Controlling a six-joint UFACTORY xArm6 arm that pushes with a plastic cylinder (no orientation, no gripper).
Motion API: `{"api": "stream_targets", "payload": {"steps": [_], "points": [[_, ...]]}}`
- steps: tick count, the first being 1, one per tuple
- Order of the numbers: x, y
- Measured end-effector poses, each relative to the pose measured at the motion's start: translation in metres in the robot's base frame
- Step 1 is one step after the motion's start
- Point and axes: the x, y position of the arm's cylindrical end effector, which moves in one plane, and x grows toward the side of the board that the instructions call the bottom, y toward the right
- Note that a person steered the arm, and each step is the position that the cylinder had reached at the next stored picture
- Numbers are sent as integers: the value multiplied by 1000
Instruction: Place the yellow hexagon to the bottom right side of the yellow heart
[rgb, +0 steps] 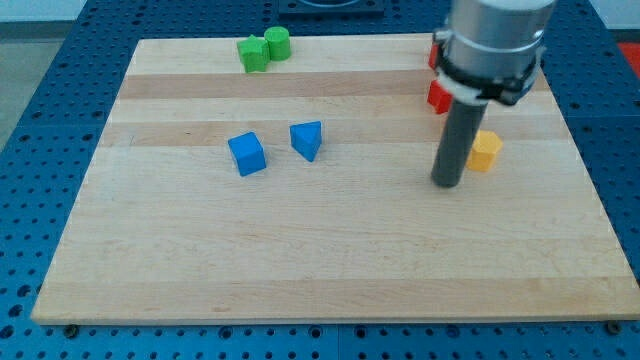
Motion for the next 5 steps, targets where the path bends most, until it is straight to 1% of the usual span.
{"api": "stream_targets", "payload": {"steps": [1, 2, 3, 4, 5], "points": [[22, -105], [20, -247], [-38, -331], [-67, -272], [-32, -189]]}}
